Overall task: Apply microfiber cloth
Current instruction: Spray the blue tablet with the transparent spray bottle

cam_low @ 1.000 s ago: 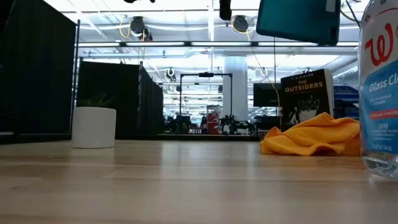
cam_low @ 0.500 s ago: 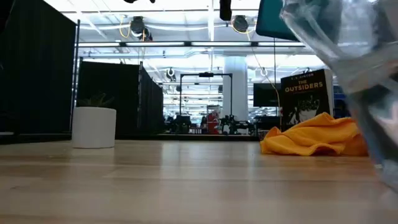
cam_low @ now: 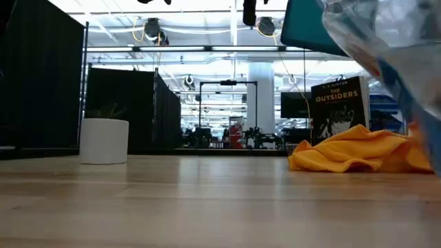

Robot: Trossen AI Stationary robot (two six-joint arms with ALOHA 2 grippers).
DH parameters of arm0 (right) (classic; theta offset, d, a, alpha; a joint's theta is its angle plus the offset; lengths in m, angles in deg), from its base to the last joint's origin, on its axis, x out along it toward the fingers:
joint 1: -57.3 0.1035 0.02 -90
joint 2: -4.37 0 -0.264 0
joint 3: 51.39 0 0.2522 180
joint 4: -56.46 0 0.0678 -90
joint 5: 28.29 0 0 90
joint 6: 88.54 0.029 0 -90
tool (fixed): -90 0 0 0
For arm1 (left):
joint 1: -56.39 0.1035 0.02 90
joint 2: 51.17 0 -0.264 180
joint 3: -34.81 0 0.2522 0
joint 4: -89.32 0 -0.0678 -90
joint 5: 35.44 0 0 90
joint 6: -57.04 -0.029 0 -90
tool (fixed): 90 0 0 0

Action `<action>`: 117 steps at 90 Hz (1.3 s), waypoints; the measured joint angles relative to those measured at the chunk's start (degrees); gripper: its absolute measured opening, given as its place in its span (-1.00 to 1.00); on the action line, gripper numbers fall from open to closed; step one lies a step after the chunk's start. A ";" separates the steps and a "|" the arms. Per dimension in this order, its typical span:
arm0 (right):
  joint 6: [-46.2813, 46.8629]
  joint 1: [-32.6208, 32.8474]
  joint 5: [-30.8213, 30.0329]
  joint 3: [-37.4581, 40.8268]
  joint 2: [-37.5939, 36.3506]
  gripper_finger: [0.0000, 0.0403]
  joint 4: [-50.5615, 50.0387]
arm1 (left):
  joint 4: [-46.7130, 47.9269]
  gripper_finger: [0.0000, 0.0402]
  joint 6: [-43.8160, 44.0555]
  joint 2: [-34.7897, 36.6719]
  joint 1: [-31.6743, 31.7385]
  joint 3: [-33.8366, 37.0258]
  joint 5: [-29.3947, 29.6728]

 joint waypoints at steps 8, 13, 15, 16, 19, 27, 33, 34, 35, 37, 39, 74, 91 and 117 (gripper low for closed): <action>0.00 0.00 0.59 0.00 0.00 0.28 -0.07 | 0.02 -0.96 -0.02 0.00 0.00 0.00 0.00; 0.02 0.00 0.63 0.00 0.00 0.30 -0.17 | 0.04 -0.96 0.00 0.00 0.00 0.00 0.00; 0.01 0.00 0.65 0.00 0.00 0.30 -0.15 | 0.07 -0.96 0.00 0.00 0.00 0.00 0.00; 0.00 0.00 0.65 0.00 0.00 0.30 -0.15 | 0.07 -0.96 0.00 0.00 0.00 0.00 0.00; 0.02 0.00 0.65 0.00 0.00 0.30 -0.15 | 0.07 -0.96 0.00 0.00 0.00 0.00 0.00; 0.94 0.00 0.72 0.00 0.25 0.29 -0.13 | 0.07 -0.96 0.00 0.00 0.00 0.00 0.00; 1.96 0.00 1.00 0.00 0.92 0.28 -0.11 | 0.07 -0.96 0.00 0.00 0.00 0.00 0.00; 2.13 0.00 1.00 0.00 1.09 0.27 -0.07 | 0.07 -0.96 0.00 0.00 0.00 0.00 0.00; 2.29 0.00 1.00 0.00 1.27 0.27 -0.01 | 0.07 -0.96 0.00 0.00 0.00 0.00 0.00; 2.55 0.00 0.98 0.00 1.62 0.27 0.25 | 0.07 -0.96 0.00 0.00 0.00 0.01 0.00; 2.67 0.00 0.98 0.00 2.06 0.27 0.70 | 0.07 -0.96 0.00 0.00 0.00 0.02 0.00; 6.18 1.20 2.52 0.00 7.65 0.26 6.61 | 0.17 -0.96 0.03 0.00 0.02 0.02 0.00; 12.54 3.39 2.68 -0.04 9.14 0.26 6.31 | 0.13 -0.96 -0.54 0.00 0.02 0.02 0.00; 22.73 3.60 5.83 -0.02 20.02 0.26 6.36 | 0.26 -0.96 -0.98 0.00 0.02 0.07 0.02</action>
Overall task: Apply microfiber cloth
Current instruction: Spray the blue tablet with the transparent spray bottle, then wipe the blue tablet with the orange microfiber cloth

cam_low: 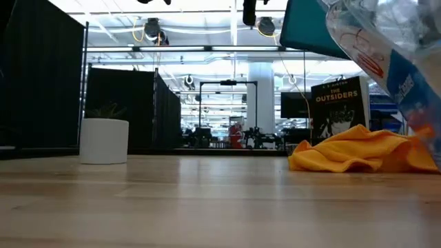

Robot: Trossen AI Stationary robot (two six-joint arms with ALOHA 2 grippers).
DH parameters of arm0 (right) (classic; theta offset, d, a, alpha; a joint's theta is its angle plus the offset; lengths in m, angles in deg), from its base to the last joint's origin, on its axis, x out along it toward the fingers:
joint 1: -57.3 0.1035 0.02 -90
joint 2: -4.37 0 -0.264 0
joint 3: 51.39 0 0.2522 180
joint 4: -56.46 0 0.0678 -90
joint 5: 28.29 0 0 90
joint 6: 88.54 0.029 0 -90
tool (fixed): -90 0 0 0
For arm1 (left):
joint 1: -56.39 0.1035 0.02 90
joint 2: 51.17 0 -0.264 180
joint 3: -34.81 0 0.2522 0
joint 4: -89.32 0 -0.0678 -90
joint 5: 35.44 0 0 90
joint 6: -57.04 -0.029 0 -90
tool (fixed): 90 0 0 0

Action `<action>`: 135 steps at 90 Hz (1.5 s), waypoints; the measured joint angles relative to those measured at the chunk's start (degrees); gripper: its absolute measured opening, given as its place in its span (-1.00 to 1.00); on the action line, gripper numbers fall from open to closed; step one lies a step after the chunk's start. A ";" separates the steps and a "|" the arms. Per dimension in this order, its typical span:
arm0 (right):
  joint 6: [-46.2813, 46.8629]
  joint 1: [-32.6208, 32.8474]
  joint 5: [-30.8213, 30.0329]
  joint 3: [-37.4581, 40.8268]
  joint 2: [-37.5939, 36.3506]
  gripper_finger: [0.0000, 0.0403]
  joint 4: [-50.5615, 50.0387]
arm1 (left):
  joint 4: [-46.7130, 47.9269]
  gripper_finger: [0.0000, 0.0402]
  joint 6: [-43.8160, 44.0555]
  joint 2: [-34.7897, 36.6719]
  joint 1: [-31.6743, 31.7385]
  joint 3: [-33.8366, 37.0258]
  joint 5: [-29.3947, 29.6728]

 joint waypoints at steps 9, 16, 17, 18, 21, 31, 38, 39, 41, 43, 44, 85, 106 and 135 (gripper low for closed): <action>1.77 -0.99 1.95 0.00 2.29 0.26 0.12 | -0.02 -0.96 0.02 0.00 0.00 0.00 0.00; 1.88 -1.67 2.52 0.00 3.14 0.26 0.18 | -0.07 -0.96 0.02 0.00 0.00 0.00 0.00; 1.85 -1.77 2.54 0.00 3.23 0.26 0.11 | -0.07 -0.96 0.02 0.00 0.00 0.00 0.00; 1.82 -1.87 2.56 0.00 3.32 0.26 0.04 | -0.07 -0.96 0.02 0.00 0.00 0.00 0.01; 1.54 -2.23 2.56 0.00 3.57 0.26 -0.06 | -0.07 -0.96 0.02 0.00 -0.02 0.00 0.02; 0.44 -3.12 2.65 -0.01 4.31 0.26 -0.25 | -0.16 -0.96 0.11 0.00 -0.02 -0.01 0.00; -0.09 -3.46 2.49 -0.09 5.36 0.26 -0.04 | -0.07 -0.96 0.07 0.00 -0.06 -0.70 0.02; -0.10 -3.53 2.49 -0.09 5.57 0.26 -0.05 | -0.04 -0.96 0.03 0.00 -0.07 -0.87 0.02; -0.13 -3.70 2.54 -0.09 5.96 0.26 -0.08 | -0.02 -0.96 -0.04 0.00 -0.07 -1.14 0.01; -0.11 -3.79 2.65 -0.08 6.44 0.26 -0.22 | -0.02 -0.96 -0.07 0.00 -0.07 -1.34 0.02; -0.11 -3.83 2.67 -0.07 6.70 0.26 -0.30 | -0.02 -0.96 -0.09 0.00 -0.09 -1.42 0.02; 0.08 -4.61 2.73 0.02 10.50 0.26 -0.06 | 1.92 -0.96 -0.08 0.00 -0.11 -2.23 0.03; 1.87 -4.39 8.11 0.02 3.40 0.26 -4.96 | 9.96 -0.96 -3.36 4.61 -0.46 -2.23 2.25; 2.31 -1.71 3.53 0.02 -8.86 0.26 -8.12 | 36.01 -0.96 -3.52 18.30 -7.34 -2.32 16.10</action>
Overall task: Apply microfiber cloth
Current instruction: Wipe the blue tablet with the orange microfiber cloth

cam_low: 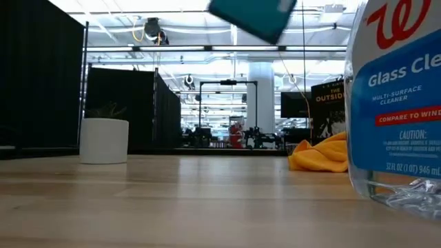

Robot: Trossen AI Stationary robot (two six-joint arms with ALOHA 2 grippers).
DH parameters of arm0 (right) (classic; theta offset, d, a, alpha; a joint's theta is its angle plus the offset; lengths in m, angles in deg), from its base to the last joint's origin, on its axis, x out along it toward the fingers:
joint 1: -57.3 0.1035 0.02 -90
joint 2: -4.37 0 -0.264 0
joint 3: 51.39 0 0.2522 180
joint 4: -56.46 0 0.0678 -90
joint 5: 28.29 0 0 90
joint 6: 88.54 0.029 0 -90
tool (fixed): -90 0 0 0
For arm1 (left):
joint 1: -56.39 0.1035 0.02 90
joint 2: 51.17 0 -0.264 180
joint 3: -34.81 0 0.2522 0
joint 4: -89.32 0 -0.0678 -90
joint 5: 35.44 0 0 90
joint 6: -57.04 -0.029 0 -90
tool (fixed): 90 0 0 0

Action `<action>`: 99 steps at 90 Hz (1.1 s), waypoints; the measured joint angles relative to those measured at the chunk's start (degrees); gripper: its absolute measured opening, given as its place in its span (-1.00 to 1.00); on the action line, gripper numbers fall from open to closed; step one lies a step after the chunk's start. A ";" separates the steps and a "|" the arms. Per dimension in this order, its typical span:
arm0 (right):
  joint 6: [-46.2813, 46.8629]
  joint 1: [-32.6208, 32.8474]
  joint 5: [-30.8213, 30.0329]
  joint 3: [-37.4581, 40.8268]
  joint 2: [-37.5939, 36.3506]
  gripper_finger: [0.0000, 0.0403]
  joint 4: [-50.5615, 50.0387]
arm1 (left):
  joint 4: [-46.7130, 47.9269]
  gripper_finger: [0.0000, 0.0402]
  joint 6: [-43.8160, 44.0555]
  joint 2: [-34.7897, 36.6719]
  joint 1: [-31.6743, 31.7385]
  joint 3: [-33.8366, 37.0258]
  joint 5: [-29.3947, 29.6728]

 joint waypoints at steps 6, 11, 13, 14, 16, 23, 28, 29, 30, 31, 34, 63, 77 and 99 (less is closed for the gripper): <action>-0.34 0.38 -1.10 0.00 -2.21 0.26 1.02 | 1.89 -0.96 0.51 1.88 -2.35 0.07 2.04; -1.83 0.87 -2.46 0.00 -4.06 0.26 2.80 | 2.20 -0.96 0.74 3.40 -4.26 0.01 3.49; -2.51 1.05 -2.91 -0.02 -4.74 0.26 3.56 | 2.90 -0.96 1.12 3.98 -5.13 -0.05 4.25; -2.87 1.11 -3.04 -0.02 -5.05 0.26 3.84 | 3.41 -0.96 1.47 4.21 -5.51 -0.08 4.69; -3.55 1.19 -3.30 -0.02 -5.57 0.26 4.22 | 4.59 -0.96 2.14 4.51 -6.20 -0.08 5.60; -4.55 1.76 -4.43 -0.02 -6.59 0.26 4.80 | 8.43 -0.96 5.90 4.65 -7.88 0.52 8.53; -4.61 1.88 -5.27 -0.02 -6.65 0.26 4.72 | 9.38 -0.96 8.81 3.96 -8.05 2.39 9.25; -4.61 1.88 -5.40 -0.02 -6.65 0.26 4.69 | 9.59 -0.96 9.32 3.73 -7.91 2.79 9.25; -4.62 1.88 -5.54 -0.02 -6.62 0.26 4.68 | 9.72 -0.96 9.70 3.51 -7.75 3.15 9.24; -4.64 1.88 -5.67 -0.02 -6.57 0.26 4.66 | 9.93 -0.96 10.15 3.26 -7.56 3.49 9.23; -4.72 1.86 -5.82 -0.02 -6.41 0.26 4.69 | 10.89 -0.96 11.36 2.47 -6.90 4.32 9.23; -4.35 1.38 -5.71 -0.02 -3.58 0.26 4.41 | 13.27 -0.96 6.61 -5.43 1.52 6.50 10.19; -4.11 1.30 -5.77 -0.02 -1.83 0.26 4.34 | 12.94 -0.96 4.35 -8.26 3.77 6.50 8.91; -4.11 0.16 -5.78 -0.02 -0.14 0.26 3.25 | 13.06 -0.96 1.62 -10.79 4.89 6.52 7.16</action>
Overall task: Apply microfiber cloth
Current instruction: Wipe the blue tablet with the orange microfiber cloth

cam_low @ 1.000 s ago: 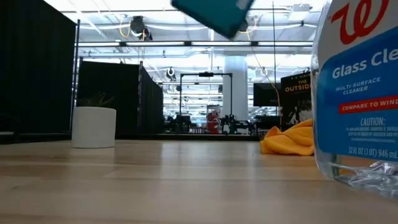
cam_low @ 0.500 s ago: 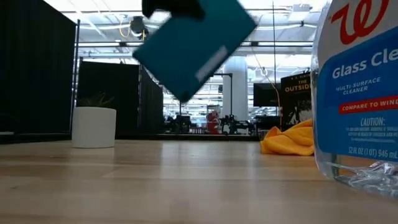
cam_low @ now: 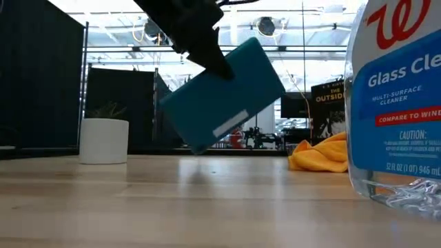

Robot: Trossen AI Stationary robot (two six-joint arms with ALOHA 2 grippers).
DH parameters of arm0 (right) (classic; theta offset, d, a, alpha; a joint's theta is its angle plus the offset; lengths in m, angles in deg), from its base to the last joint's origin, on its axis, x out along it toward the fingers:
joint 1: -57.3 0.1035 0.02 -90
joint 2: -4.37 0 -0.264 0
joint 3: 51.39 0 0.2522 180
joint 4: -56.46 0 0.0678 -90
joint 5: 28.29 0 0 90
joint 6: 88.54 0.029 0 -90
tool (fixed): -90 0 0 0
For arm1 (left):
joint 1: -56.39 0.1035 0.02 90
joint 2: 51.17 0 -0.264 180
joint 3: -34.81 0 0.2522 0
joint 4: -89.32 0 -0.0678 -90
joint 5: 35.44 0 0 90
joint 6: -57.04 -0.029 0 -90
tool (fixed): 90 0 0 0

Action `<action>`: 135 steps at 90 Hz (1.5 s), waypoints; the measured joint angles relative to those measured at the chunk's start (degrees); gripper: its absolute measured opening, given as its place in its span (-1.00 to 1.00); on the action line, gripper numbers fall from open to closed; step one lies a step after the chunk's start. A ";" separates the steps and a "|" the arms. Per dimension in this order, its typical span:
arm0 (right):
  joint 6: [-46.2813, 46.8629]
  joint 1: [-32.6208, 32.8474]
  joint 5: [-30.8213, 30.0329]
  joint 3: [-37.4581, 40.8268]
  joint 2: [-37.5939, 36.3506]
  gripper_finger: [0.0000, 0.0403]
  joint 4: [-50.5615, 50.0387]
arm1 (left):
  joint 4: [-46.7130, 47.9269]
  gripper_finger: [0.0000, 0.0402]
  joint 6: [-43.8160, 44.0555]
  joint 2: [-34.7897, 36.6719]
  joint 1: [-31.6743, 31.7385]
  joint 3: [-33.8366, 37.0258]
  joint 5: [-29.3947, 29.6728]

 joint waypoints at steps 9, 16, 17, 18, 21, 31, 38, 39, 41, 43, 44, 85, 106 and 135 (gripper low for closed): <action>-0.32 -0.58 0.02 0.01 0.07 0.26 -0.43 | 0.42 -0.96 -1.01 -0.58 0.16 0.03 -0.53; -0.64 -0.82 0.00 0.02 0.07 0.26 -0.64 | -0.25 -0.96 -1.11 -0.50 0.16 0.02 -0.51; -0.65 -0.86 0.02 0.00 0.07 0.26 -0.74 | -0.21 -0.96 -1.11 -0.48 0.16 0.02 -0.50; -0.67 -0.93 0.03 0.01 0.07 0.26 -0.81 | -0.10 -0.96 -1.11 -0.46 0.16 0.02 -0.49; -0.70 -1.09 0.06 0.02 0.07 0.26 -0.98 | 0.78 -0.96 -1.11 -0.41 0.16 0.02 -0.49; -0.28 -1.09 0.14 0.02 0.07 0.26 -2.12 | 4.16 -0.96 -0.42 -0.43 -0.13 0.02 -0.88; -0.13 -1.09 0.19 0.01 0.07 0.26 -3.47 | 4.22 -0.96 1.03 -0.39 -0.21 0.02 -2.10; -0.13 -1.09 0.19 0.02 0.07 0.26 -3.61 | 4.22 -0.96 1.30 -0.38 -0.21 0.01 -2.28; -0.13 -1.14 0.19 0.02 0.07 0.26 -3.91 | 4.35 -0.96 1.96 -0.36 -0.21 -0.09 -2.58; -0.11 -1.23 0.18 0.01 0.07 0.26 -4.27 | 4.83 -0.96 2.73 -0.21 -0.21 -0.39 -2.94; -0.10 -1.31 0.18 0.00 0.07 0.26 -4.44 | 5.15 -0.96 3.20 -0.09 -0.21 -0.58 -3.26; -1.27 -11.07 -1.24 0.02 0.07 0.26 -23.73 | 17.69 -0.96 23.24 3.40 2.06 -4.33 -29.65; -7.96 -22.26 1.24 2.04 0.05 0.26 -23.91 | 11.08 -0.96 24.50 3.43 2.02 -1.32 -26.36; -11.14 -35.42 12.68 18.30 0.05 0.13 -3.63 | 8.13 -0.96 24.52 3.44 2.06 0.28 -23.46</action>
